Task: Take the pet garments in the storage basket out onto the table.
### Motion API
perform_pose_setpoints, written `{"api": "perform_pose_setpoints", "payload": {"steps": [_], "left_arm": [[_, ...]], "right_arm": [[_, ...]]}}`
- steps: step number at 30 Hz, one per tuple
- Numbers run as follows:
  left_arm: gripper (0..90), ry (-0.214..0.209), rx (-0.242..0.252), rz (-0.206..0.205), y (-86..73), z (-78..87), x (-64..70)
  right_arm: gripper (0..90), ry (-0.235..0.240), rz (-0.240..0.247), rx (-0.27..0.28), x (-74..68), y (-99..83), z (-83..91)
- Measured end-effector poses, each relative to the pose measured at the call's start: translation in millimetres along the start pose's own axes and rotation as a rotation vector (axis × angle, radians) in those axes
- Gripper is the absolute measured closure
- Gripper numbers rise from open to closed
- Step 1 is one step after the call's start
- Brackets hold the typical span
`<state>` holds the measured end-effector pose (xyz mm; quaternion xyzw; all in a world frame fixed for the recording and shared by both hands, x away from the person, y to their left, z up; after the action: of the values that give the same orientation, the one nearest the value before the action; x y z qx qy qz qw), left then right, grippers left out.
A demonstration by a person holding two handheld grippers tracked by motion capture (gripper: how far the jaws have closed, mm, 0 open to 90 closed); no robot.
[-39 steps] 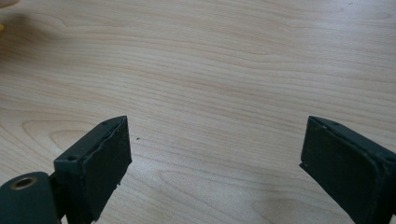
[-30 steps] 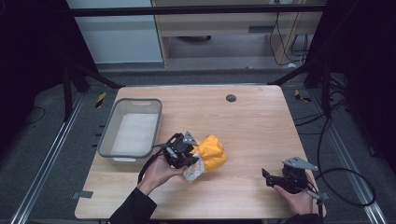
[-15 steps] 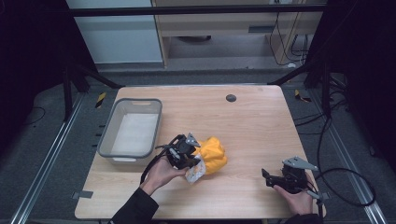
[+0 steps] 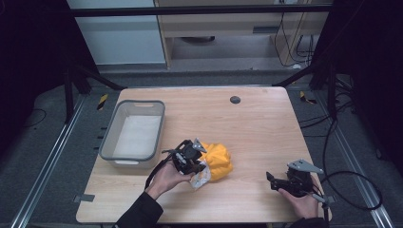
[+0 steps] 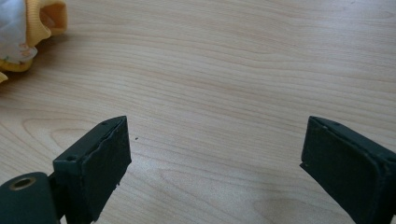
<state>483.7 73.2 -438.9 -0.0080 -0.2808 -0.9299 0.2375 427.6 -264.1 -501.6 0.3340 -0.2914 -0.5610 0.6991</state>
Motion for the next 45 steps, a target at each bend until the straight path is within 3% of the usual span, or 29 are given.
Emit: {"api": "perform_pose_setpoints", "payload": {"steps": [7, 16, 23, 33, 45], "left_arm": [[79.1, -0.007, -0.012, 0.003, -1.5, -4.7, -1.0], [69.8, 0.003, -0.014, 0.002, -3.1, -6.4, -1.9], [53.5, 0.005, -0.011, -0.003, -3.9, -6.0, -0.8], [37.9, 0.021, 0.056, -0.029, -6.9, 8.0, 4.3], [27.0, 0.035, 0.12, -0.022, -18.8, 29.0, 5.7]], "right_arm": [[8.1, 0.001, 0.001, 0.0, 0.0, 0.0, -0.1], [8.0, 0.001, 0.001, 0.0, -0.1, 0.0, -0.1], [7.9, -0.004, 0.009, 0.002, 0.3, -0.3, -0.8], [7.8, -0.005, 0.009, 0.002, 0.2, -0.3, -0.9], [7.7, -0.007, 0.006, 0.001, 0.9, -0.5, -0.6]]}}
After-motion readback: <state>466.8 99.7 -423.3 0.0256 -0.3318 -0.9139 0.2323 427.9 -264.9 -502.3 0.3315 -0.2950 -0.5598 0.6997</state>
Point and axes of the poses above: each handheld gripper's, and its own axes: z roughly backward along the jaws, y roughly out of its top, x roughly to its right, the point moved 2 cm from there along -z, roughly forward along the jaws, and after that the axes turned 8 degrees about -y, right-handed, at the moved point
